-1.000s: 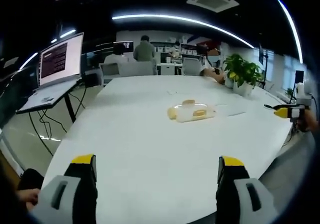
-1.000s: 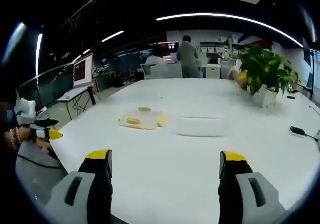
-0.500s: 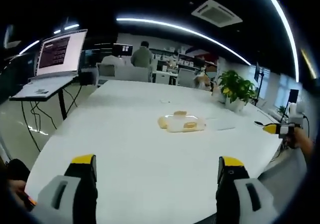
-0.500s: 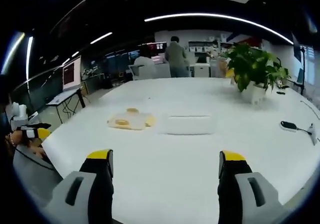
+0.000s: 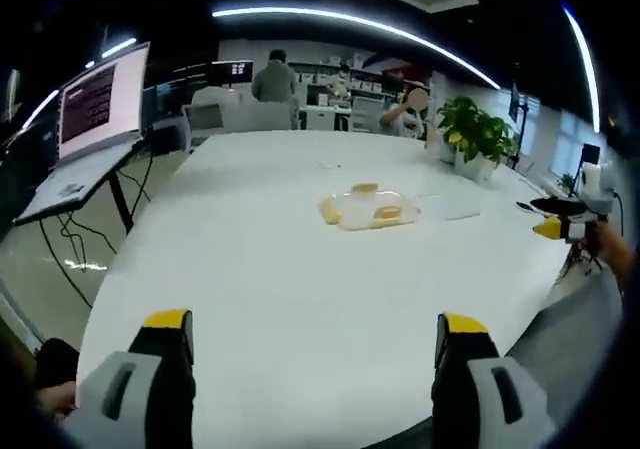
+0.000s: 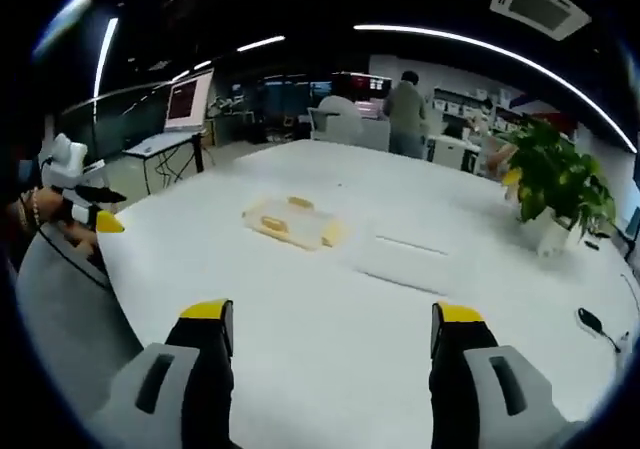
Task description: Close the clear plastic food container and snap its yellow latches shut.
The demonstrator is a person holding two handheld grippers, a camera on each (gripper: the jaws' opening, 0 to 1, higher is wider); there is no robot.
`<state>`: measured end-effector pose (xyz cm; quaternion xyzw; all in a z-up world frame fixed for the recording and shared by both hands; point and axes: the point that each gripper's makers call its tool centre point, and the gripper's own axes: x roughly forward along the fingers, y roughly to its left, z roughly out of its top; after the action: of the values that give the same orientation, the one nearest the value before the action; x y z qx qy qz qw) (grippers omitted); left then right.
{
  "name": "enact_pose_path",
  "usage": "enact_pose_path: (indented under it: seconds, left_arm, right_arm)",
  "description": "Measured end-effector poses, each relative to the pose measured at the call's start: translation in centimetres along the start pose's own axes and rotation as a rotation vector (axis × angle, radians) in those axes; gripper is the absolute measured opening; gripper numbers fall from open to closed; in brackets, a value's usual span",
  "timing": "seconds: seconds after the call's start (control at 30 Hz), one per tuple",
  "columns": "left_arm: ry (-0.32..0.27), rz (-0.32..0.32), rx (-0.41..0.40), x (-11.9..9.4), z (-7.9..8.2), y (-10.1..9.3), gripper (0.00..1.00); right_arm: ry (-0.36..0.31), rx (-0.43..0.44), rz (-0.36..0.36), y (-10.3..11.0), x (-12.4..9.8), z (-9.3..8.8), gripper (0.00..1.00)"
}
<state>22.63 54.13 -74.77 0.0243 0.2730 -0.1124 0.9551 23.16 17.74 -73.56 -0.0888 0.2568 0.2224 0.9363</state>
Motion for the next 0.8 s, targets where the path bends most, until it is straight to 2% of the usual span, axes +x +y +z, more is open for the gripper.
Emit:
enact_pose_path:
  seconds: [0.03, 0.1, 0.13, 0.17, 0.23, 0.33, 0.37, 0.43, 0.5, 0.57, 0.63, 0.7, 0.73, 0.8]
  left_arm:
    - [-0.017, -0.001, 0.012, 0.3, 0.7, 0.1, 0.99]
    - [-0.017, -0.045, 0.056, 1.1, 1.6, -0.4, 0.99]
    - [0.014, -0.061, 0.077, 1.7, 1.7, -0.5, 0.99]
    - [0.038, -0.064, 0.11, 2.4, 2.1, -0.5, 0.99]
    - [0.032, -0.076, 0.202, 3.5, 3.3, -0.5, 0.99]
    - [0.05, -0.101, 0.311, 5.4, 4.7, -0.6, 0.99]
    - [0.048, -0.128, 0.35, 6.3, 5.5, -1.0, 0.99]
    - [0.021, -0.137, 0.366, 7.5, 7.3, -1.2, 0.99]
    - [0.029, -0.158, 0.377, 8.6, 8.4, -1.4, 0.99]
    - [0.043, -0.186, 0.399, 10.0, 9.6, -1.8, 0.98]
    - [0.05, -0.185, 0.448, 11.0, 10.4, -1.8, 0.99]
    - [0.123, -0.197, 0.489, 12.4, 10.2, -1.7, 0.97]
    - [0.142, -0.182, 0.492, 13.3, 10.5, -1.6, 0.96]
    - [0.135, -0.229, 0.555, 14.7, 11.0, -2.2, 0.97]
  right_arm:
    - [-0.002, -0.019, 0.037, 0.2, 0.7, 0.4, 0.78]
    - [-0.017, -0.062, 0.049, -0.3, 1.5, 1.0, 0.74]
    - [-0.011, -0.065, 0.049, -0.5, 1.8, 1.1, 0.74]
    - [0.011, -0.09, 0.067, -0.7, 2.4, 1.3, 0.74]
    - [0.03, -0.157, 0.087, -1.4, 3.3, 1.9, 0.74]
    - [0.031, -0.242, 0.077, -2.8, 4.5, 2.9, 0.73]
    - [0.039, -0.253, 0.072, -3.1, 4.8, 3.0, 0.73]
    - [0.046, -0.263, 0.092, -3.5, 5.8, 3.4, 0.73]
    - [0.056, -0.283, 0.115, -3.7, 6.8, 3.9, 0.73]
    - [0.07, -0.353, 0.123, -4.1, 7.8, 4.7, 0.73]
    - [0.072, -0.42, 0.136, -4.3, 9.0, 5.7, 0.73]
    - [0.094, -0.482, 0.153, -4.5, 10.3, 6.3, 0.74]
    - [0.098, -0.506, 0.159, -4.5, 10.7, 6.7, 0.74]
    - [0.093, -0.549, 0.172, -4.6, 11.9, 7.7, 0.74]
